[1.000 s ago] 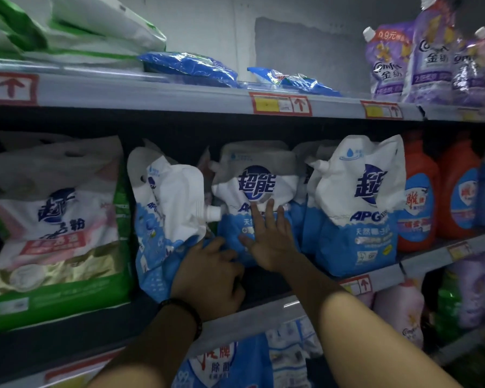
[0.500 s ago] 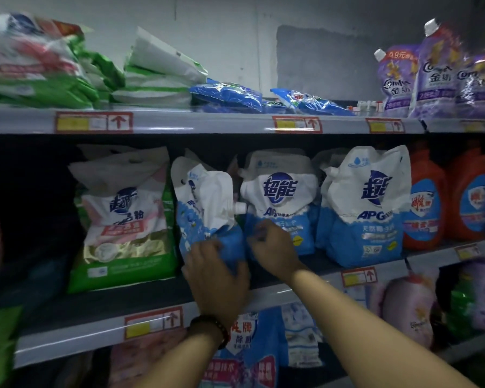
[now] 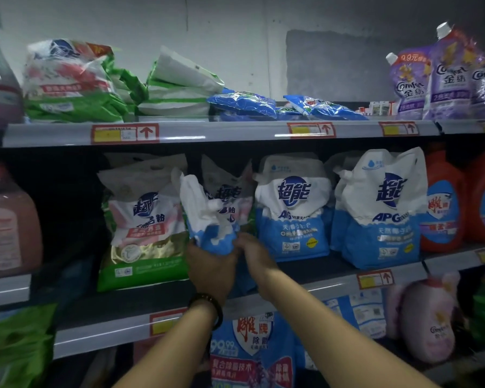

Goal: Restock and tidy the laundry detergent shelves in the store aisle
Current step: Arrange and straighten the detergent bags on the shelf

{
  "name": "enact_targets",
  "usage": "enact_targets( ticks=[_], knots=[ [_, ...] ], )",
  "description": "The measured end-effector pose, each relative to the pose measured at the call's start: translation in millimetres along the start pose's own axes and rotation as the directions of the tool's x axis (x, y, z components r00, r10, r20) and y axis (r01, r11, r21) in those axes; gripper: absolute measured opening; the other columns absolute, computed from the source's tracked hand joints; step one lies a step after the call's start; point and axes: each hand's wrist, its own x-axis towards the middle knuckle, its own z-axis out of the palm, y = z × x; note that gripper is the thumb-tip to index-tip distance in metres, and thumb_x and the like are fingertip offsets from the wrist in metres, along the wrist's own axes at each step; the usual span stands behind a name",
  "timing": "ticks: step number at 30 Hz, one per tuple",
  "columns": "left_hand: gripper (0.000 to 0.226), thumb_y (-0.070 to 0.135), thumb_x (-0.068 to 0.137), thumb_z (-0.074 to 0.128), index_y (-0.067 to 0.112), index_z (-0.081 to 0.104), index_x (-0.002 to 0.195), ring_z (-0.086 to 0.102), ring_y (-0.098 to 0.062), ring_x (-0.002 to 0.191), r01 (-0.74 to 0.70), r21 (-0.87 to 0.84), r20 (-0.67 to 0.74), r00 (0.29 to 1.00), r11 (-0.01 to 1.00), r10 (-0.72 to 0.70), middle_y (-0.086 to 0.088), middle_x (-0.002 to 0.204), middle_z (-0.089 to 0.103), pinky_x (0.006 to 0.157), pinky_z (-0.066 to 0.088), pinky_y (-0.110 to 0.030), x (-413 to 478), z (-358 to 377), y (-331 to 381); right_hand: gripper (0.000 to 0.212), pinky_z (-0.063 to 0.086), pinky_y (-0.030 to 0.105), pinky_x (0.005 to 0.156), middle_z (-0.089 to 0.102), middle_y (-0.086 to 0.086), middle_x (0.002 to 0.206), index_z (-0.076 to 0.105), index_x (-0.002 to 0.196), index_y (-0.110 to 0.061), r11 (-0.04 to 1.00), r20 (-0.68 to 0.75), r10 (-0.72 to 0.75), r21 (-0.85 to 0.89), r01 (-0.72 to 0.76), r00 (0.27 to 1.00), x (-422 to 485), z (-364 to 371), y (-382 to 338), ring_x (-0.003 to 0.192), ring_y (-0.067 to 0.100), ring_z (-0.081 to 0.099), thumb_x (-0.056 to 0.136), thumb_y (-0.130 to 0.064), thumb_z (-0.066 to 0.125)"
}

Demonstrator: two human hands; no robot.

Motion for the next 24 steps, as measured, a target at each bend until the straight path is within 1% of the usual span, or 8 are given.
enact_targets(
  ticks=[2,4,7,10,16,19,22,24],
  knots=[
    [0.107,0.066,0.042,0.094,0.025,0.048,0.129,0.070,-0.022,0.105,0.074,-0.122,-0.049,0.996,0.990,-0.081,0.001,0.122,0.066,0.092,0.060,-0.045,10,-1,7,0.016,0.049,0.040,0.104,0.069,-0.003,0.121,0.073,0.105,-0.030,0.999,0.044,0.006,-0.036,-0.004,0.999,-5,5,7,0.113,0.020,0.063,0.093,-0.037,0.065],
    [0.113,0.075,0.043,0.092,0.023,0.047,0.132,0.067,-0.018,0.105,0.147,-0.176,-0.078,0.984,0.973,-0.163,0.005,0.123,0.063,0.094,0.057,-0.038,17,-1,23,0.035,0.043,0.031,0.099,0.060,-0.009,0.129,0.066,0.133,-0.033,1.000,0.077,0.000,-0.031,0.002,0.997,-7,5,16,0.119,0.013,0.055,0.099,-0.029,0.064],
    [0.083,0.069,0.075,0.080,0.022,0.052,0.137,0.054,-0.015,0.104,0.172,-0.058,-0.064,0.982,0.983,-0.175,0.008,0.118,0.052,0.097,0.048,-0.034,25,-2,37,0.053,0.038,0.028,0.111,0.052,-0.010,0.152,0.054,0.151,-0.029,0.998,0.094,-0.054,-0.040,0.058,0.994,-9,1,28,0.135,0.010,0.049,0.100,-0.027,0.066],
    [0.029,0.054,0.096,0.064,0.026,0.064,0.104,0.062,-0.022,0.096,0.071,0.051,-0.060,0.996,0.996,-0.068,0.003,0.101,0.062,0.087,0.046,-0.032,29,-9,40,0.053,0.042,0.018,0.103,0.052,-0.013,0.148,0.055,0.150,-0.029,0.975,0.139,-0.122,-0.171,0.145,0.983,-8,-7,31,0.135,0.009,0.050,0.099,-0.028,0.069],
    [0.026,0.037,0.101,0.064,0.015,0.075,0.095,0.072,-0.029,0.096,-0.107,0.040,-0.036,0.993,0.993,0.109,-0.006,0.094,0.076,0.092,0.057,-0.043,45,-36,48,0.030,0.048,0.020,0.079,0.066,-0.020,0.108,0.055,0.105,-0.046,0.953,0.005,-0.199,-0.231,0.194,0.980,-13,-17,22,0.101,0.006,0.065,0.094,-0.025,0.074],
    [0.017,0.033,0.099,0.068,0.024,0.074,0.086,0.074,-0.021,0.092,-0.132,-0.058,0.007,0.991,0.990,0.132,0.003,0.092,0.078,0.091,0.060,-0.044,45,-46,64,0.045,0.049,0.024,0.085,0.063,-0.019,0.119,0.052,0.115,-0.043,0.952,-0.005,-0.220,-0.220,0.213,0.976,-22,-24,14,0.115,0.013,0.063,0.086,-0.030,0.083],
    [0.016,0.029,0.102,0.065,0.026,0.068,0.087,0.072,-0.020,0.095,-0.069,-0.147,0.039,0.996,0.987,0.076,0.006,0.092,0.074,0.089,0.058,-0.036,42,-54,81,0.086,0.039,0.026,0.102,0.042,-0.025,0.127,0.036,0.145,-0.039,0.950,0.009,-0.224,-0.220,0.220,0.975,-34,-34,1,0.123,0.003,0.042,0.080,-0.033,0.091],
    [0.016,0.028,0.104,0.062,0.019,0.067,0.092,0.069,-0.017,0.087,-0.062,-0.155,0.063,0.995,0.986,0.072,0.005,0.089,0.070,0.074,0.056,-0.024,35,-52,81,0.111,0.040,0.025,0.106,0.042,-0.033,0.126,0.026,0.161,-0.034,0.949,0.057,-0.232,-0.204,0.239,0.971,-40,-44,-3,0.128,0.001,0.042,0.074,-0.027,0.096]
  ],
)
